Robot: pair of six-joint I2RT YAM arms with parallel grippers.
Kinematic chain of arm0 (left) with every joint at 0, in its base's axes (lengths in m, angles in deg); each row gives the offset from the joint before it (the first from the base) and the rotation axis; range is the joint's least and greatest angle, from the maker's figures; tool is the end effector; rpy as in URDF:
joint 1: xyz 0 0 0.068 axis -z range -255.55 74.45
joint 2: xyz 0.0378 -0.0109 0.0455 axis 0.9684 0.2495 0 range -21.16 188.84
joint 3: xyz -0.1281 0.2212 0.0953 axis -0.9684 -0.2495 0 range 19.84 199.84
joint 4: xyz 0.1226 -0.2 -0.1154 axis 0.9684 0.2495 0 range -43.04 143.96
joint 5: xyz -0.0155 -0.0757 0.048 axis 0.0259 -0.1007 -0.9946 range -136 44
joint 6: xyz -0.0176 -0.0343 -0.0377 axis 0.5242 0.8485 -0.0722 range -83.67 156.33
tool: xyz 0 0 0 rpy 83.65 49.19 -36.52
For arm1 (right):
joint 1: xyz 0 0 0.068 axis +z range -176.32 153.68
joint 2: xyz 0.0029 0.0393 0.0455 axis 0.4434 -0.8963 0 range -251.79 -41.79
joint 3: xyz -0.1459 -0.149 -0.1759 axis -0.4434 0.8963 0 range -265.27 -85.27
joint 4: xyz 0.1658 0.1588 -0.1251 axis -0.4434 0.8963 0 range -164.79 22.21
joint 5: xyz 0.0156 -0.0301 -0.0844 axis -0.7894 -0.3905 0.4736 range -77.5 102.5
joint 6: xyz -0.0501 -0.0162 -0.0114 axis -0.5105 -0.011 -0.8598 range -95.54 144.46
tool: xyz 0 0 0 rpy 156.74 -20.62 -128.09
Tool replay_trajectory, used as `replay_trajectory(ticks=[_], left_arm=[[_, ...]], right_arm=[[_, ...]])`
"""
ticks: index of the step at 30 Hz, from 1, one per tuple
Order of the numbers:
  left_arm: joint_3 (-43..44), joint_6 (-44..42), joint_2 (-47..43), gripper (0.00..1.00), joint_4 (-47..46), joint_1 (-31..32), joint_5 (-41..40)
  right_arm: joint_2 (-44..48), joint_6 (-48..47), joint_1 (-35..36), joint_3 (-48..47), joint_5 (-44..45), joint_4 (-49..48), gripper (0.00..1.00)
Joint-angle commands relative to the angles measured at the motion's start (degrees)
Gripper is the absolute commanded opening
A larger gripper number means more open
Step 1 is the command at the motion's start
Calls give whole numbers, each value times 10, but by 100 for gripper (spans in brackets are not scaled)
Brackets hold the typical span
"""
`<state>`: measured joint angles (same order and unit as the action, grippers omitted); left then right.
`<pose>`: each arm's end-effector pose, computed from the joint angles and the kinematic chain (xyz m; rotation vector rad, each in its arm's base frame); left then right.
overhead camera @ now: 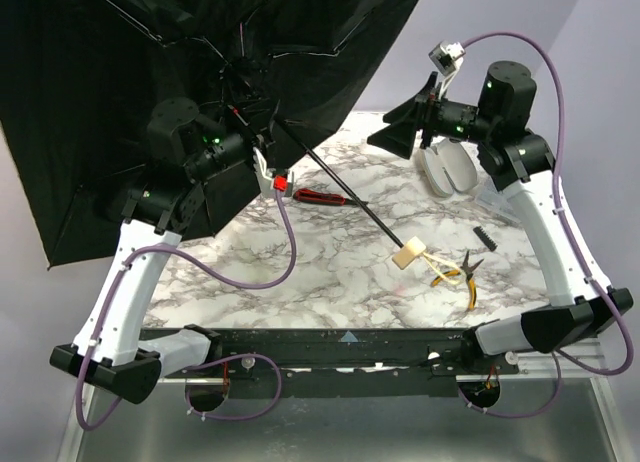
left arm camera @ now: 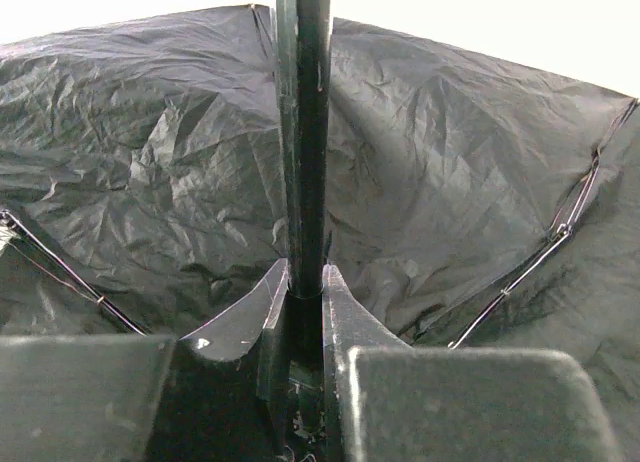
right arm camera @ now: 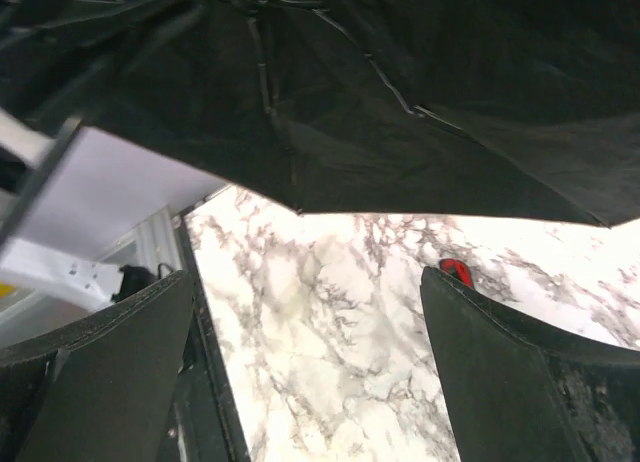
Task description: Open the umbrella
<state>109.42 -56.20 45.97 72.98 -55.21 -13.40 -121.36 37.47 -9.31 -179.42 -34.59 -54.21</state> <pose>0.2040 -0.0961 0.4993 1.5645 0.5142 0.5039 0.2716 0.1103 0.4826 -0.6988 1.6131 1.0703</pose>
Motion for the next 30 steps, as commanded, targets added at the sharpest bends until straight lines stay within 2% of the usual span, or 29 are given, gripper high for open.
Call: replay_trajectory(ticks=[1, 5, 9, 12, 15, 21, 25, 27, 30], left_arm=[[-37, -109, -6, 0, -29, 0, -48], [-70, -141, 1, 0, -67, -1, -72], [-103, -180, 7, 0, -101, -1, -82], [-118, -201, 12, 0, -120, -1, -89], [-122, -208, 18, 0, -132, -1, -94], [-133, -218, 28, 0, -154, -1, -108], [-135, -215, 34, 0, -176, -1, -118], [-136, -215, 36, 0, -183, -3, -122], [-143, -220, 37, 0, -193, -11, -126]], right_arm=[[-46, -50, -2, -82, -112, 147, 95], [-85, -154, 10, -158, -138, 314, 95], [-139, -276, 53, -233, -100, 491, 94], [-176, -333, 87, -271, -60, 582, 91], [-189, -340, 113, -273, -22, 606, 88], [-187, -339, 155, -235, -27, 606, 86], [-193, -335, 158, -189, -4, 593, 72], [-196, -343, 158, -161, 19, 590, 54], [-200, -351, 158, -136, 35, 594, 35]])
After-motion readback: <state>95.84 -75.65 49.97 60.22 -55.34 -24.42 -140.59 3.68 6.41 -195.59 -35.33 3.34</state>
